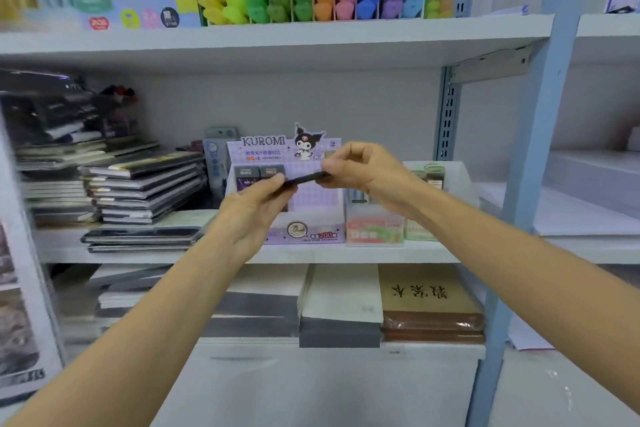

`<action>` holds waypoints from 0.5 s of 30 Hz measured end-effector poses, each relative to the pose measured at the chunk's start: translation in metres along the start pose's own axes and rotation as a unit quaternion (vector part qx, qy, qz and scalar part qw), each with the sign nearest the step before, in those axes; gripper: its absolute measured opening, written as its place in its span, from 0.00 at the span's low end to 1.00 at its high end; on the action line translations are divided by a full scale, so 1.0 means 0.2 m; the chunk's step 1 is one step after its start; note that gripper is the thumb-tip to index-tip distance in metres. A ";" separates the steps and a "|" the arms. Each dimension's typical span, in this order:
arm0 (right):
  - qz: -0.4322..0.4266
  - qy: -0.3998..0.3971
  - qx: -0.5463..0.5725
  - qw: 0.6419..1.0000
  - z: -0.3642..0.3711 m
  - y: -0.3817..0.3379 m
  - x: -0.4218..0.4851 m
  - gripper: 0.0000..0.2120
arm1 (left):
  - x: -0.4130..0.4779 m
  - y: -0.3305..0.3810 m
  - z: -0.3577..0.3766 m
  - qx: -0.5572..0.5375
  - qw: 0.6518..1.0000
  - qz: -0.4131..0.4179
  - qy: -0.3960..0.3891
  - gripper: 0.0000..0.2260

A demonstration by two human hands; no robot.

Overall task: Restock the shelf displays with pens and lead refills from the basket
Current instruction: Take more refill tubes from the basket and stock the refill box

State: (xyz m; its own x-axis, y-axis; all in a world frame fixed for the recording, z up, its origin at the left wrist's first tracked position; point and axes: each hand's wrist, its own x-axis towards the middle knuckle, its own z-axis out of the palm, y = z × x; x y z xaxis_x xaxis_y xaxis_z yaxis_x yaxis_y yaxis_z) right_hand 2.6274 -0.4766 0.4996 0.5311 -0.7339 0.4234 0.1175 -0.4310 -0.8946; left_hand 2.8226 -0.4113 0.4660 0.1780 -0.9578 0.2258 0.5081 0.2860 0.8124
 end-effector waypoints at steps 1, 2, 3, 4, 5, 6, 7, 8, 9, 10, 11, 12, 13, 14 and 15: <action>-0.006 -0.006 -0.025 1.000 0.04 0.02 0.00 0.10 | 0.00 0.01 -0.01 -0.020 1.000 0.003 0.014 0.09; -0.011 -0.014 -0.057 0.998 0.08 0.04 0.00 0.10 | -0.01 0.02 -0.03 -0.026 0.999 0.011 0.035 0.06; -0.012 -0.030 -0.086 0.996 0.11 0.06 0.00 0.11 | -0.02 0.02 -0.04 -0.021 0.998 0.025 0.051 0.04; -0.006 -0.051 -0.110 0.993 0.14 0.07 0.00 0.12 | -0.02 0.03 -0.06 -0.009 0.998 0.040 0.057 0.04; 0.007 -0.071 -0.125 0.990 0.16 0.08 -0.01 0.13 | -0.02 0.03 -0.08 0.011 0.997 0.056 0.050 0.05; 0.018 -0.083 -0.135 0.987 0.18 0.09 -0.01 0.15 | -0.03 0.04 -0.09 0.038 0.996 0.070 0.036 0.07; 0.023 -0.085 -0.143 0.986 0.20 0.09 -0.01 0.15 | -0.04 0.04 -0.11 0.069 0.994 0.083 0.021 0.08; 0.016 -0.075 -0.152 0.985 0.22 0.09 0.00 0.15 | -0.04 0.04 -0.12 0.099 0.991 0.092 0.008 0.09; 0.000 -0.053 -0.159 0.986 0.24 0.09 0.02 0.14 | -0.04 0.04 -0.13 0.125 0.987 0.099 -0.003 0.09; -0.021 -0.027 -0.162 0.986 0.26 0.07 0.03 0.15 | -0.05 0.04 -0.13 0.144 0.984 0.103 -0.013 0.09; -0.041 -0.009 -0.159 0.986 0.27 0.06 0.05 0.16 | -0.05 0.03 -0.14 0.159 0.981 0.107 -0.021 0.09; -0.058 -0.003 -0.164 0.985 0.28 0.04 0.07 0.17 | -0.05 0.04 -0.14 0.176 0.978 0.113 -0.027 0.10; -0.073 -0.005 -0.181 0.981 0.30 0.02 0.08 0.18 | -0.06 0.04 -0.14 0.197 0.972 0.121 -0.033 0.11; -0.080 -0.010 -0.205 0.975 0.31 0.01 0.10 0.17 | -0.06 0.04 -0.14 0.219 0.966 0.131 -0.035 0.11; -0.081 -0.014 -0.222 0.972 0.31 0.01 0.11 0.16 | -0.06 0.04 -0.14 0.242 0.959 0.142 -0.032 0.11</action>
State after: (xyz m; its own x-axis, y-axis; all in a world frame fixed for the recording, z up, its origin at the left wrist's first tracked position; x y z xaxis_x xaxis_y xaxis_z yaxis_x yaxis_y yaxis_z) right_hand 2.6918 -0.4602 0.4985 0.5588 -0.6258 0.5442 -0.1688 -0.7283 -0.6641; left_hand 2.8473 -0.3972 0.4545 0.1919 -0.8471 0.4955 -0.0068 0.5037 0.8638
